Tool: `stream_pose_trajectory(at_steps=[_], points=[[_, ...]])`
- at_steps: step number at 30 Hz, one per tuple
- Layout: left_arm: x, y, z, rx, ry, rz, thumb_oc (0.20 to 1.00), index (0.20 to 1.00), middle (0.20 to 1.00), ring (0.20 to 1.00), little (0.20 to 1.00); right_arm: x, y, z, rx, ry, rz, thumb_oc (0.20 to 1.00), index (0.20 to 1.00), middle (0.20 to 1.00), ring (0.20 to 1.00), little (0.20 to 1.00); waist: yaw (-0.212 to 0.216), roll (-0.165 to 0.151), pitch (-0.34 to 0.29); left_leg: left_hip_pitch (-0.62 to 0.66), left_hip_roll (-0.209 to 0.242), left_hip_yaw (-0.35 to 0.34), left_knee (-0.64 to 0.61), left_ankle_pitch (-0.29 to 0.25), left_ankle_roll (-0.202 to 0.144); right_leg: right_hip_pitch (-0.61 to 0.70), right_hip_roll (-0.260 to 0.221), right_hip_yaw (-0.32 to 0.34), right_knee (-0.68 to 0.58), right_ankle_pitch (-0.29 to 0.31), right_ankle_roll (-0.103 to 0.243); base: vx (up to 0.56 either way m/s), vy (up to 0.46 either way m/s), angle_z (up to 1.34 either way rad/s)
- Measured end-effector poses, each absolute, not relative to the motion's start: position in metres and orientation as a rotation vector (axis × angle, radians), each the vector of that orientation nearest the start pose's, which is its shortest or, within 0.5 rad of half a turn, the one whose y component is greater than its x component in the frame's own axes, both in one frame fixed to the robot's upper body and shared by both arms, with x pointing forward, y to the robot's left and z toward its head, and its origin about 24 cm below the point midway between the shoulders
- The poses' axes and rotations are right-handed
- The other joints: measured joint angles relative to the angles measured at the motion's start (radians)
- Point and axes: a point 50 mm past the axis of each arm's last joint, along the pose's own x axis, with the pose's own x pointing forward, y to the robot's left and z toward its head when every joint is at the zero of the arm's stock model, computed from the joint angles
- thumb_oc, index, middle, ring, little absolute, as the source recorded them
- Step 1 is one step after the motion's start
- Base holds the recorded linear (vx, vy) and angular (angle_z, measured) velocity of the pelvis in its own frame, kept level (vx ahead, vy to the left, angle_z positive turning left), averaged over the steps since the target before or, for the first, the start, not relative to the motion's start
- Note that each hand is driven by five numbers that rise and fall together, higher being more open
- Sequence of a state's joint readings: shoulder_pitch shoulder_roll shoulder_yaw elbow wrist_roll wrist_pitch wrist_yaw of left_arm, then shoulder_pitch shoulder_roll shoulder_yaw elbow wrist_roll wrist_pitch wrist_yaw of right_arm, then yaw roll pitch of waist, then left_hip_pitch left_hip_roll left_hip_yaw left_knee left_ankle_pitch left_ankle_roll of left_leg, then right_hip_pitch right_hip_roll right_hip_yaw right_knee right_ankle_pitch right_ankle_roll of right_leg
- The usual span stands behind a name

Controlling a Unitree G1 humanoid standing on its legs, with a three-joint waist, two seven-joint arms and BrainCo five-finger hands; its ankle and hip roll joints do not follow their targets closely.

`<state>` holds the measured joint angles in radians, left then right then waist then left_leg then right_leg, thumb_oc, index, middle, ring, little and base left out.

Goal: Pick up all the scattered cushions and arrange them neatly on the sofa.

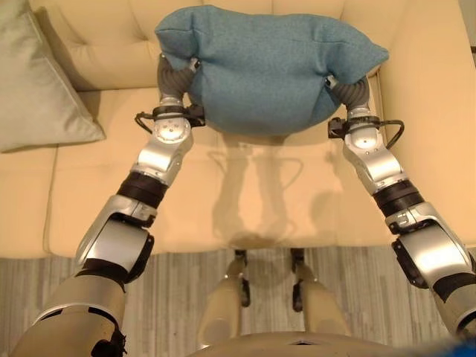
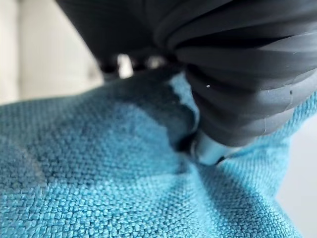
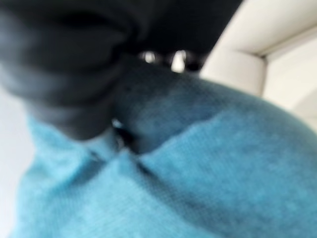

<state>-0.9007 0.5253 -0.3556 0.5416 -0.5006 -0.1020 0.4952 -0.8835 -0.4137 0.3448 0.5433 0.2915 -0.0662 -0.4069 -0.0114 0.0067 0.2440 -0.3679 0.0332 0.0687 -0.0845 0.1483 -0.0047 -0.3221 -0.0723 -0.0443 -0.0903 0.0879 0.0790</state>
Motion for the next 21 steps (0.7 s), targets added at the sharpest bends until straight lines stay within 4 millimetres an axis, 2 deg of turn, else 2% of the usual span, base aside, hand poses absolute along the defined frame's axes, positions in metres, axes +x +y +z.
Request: stream_pose_trajectory(at_steps=[5,7,11,14,15,16,17,19,21], points=[[0.386,0.185,0.213,0.101,-0.379,0.277,0.200,0.200,0.200,0.200,0.200,0.393,-0.151,0.209,-0.252,-0.380,-0.147,0.200,0.200,0.200,0.200,0.200,0.000,-0.005,0.017,-0.012,-0.001,-0.028,0.018,0.000,0.000,-0.012,-0.002,-0.020,0.019,-0.001,0.001,-0.03,0.001,0.04],[0.391,0.184,0.217,0.122,-0.380,0.284,0.200,0.200,0.200,0.200,0.200,0.399,-0.150,0.225,-0.279,-0.400,-0.159,0.200,0.200,0.200,0.200,0.200,0.002,-0.005,0.017,-0.049,-0.001,-0.033,0.019,0.000,0.000,-0.045,-0.002,-0.023,0.021,-0.001,0.002,-0.02,-0.013,0.06],[0.398,0.183,0.235,0.109,-0.405,0.294,0.200,0.200,0.200,0.200,0.200,0.406,-0.150,0.252,-0.337,-0.442,-0.177,0.200,0.200,0.200,0.200,0.200,0.003,-0.005,0.017,-0.094,-0.003,-0.046,0.025,0.002,-0.003,-0.087,-0.003,-0.025,0.026,0.000,0.002,0.00,-0.010,0.04],[0.405,0.180,0.258,0.138,-0.431,0.306,0.200,0.200,0.200,0.200,0.200,0.413,-0.149,0.276,-0.396,-0.458,-0.215,0.200,0.200,0.200,0.200,0.200,0.003,-0.005,0.017,-0.127,-0.005,-0.054,0.023,0.014,-0.020,-0.121,-0.007,-0.026,0.028,0.012,0.004,0.00,-0.004,-0.01],[0.408,0.179,0.276,0.160,-0.454,0.323,0.576,0.576,0.576,0.576,0.576,0.416,-0.149,0.296,-0.449,-0.471,-0.247,0.620,0.620,0.620,0.620,0.620,0.004,-0.005,0.017,-0.158,-0.005,-0.055,0.020,0.026,-0.027,-0.151,-0.007,-0.026,0.021,0.026,0.006,0.00,0.000,0.00],[0.411,0.178,0.301,0.183,-0.480,0.348,1.000,1.000,1.000,1.000,1.000,0.417,-0.156,0.321,-0.532,-0.488,-0.303,1.000,1.000,1.000,1.000,1.000,0.008,-0.004,0.016,-0.188,-0.005,-0.059,0.013,0.041,-0.029,-0.179,-0.006,-0.026,0.010,0.041,0.006,0.00,0.000,0.00],[0.411,0.180,0.321,0.176,-0.504,0.376,1.000,1.000,1.000,1.000,1.000,0.414,-0.162,0.342,-0.578,-0.512,-0.349,1.000,1.000,1.000,1.000,1.000,0.007,-0.004,0.016,-0.212,-0.005,-0.061,0.013,0.046,-0.029,-0.199,-0.005,-0.027,0.000,0.053,0.007,0.00,0.000,0.00],[0.409,0.187,0.344,0.200,-0.523,0.421,1.000,1.000,1.000,1.000,1.000,0.411,-0.170,0.361,-0.653,-0.526,-0.405,1.000,1.000,1.000,1.000,1.000,0.007,-0.004,0.016,-0.229,-0.006,-0.065,0.008,0.056,-0.033,-0.218,-0.006,-0.028,0.000,0.056,0.008,0.00,0.000,0.00],[0.405,0.201,0.354,0.215,-0.543,0.452,1.000,1.000,1.000,1.000,1.000,0.409,-0.172,0.367,-0.699,-0.538,-0.420,1.000,1.000,1.000,1.000,1.000,0.007,-0.003,0.016,-0.231,-0.006,-0.068,0.009,0.057,-0.034,-0.221,-0.007,-0.025,0.000,0.056,0.008,0.00,0.000,0.00]])
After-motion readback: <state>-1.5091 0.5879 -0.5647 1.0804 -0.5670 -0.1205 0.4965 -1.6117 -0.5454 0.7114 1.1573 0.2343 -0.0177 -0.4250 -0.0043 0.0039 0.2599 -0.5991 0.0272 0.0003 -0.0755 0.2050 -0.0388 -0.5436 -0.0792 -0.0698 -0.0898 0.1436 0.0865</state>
